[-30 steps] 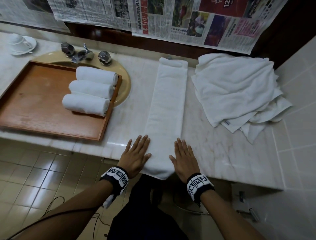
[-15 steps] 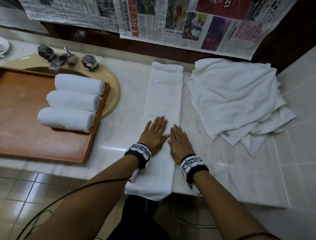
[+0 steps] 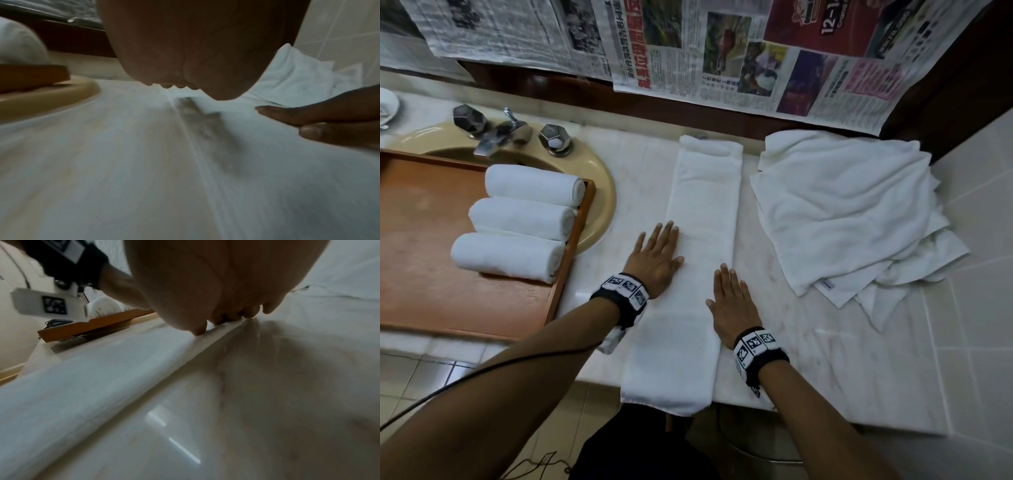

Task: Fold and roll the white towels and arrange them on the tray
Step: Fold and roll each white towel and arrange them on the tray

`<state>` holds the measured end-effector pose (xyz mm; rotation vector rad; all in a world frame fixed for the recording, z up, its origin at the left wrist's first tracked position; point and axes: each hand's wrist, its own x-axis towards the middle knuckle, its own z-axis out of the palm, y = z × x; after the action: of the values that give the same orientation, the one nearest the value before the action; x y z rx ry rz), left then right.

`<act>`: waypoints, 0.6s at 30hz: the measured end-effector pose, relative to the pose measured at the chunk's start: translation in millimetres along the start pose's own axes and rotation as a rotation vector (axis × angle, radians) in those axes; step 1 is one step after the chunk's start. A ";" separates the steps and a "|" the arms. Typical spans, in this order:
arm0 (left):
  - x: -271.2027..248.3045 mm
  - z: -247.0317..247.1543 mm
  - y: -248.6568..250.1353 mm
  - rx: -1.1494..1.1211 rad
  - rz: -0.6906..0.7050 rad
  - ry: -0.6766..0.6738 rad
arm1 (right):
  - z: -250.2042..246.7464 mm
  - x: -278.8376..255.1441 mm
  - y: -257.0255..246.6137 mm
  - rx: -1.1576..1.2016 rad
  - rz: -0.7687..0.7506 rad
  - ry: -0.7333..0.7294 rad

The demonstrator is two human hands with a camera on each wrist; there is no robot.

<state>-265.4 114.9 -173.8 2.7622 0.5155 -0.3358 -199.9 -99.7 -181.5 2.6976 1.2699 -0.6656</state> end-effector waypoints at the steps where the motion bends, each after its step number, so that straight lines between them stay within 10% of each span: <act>1: 11.0 -3.6 8.2 0.011 0.041 -0.006 | -0.6 0.3 0.1 -0.003 -0.003 0.007; 18: 51.3 -13.1 -25.6 0.051 0.025 -0.056 | -20.7 18.4 2.4 0.099 -0.011 0.265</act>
<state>-226.4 158.1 -182.7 2.7964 0.4649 -0.4249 -180.6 -82.9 -170.8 2.9414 1.3393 -0.3901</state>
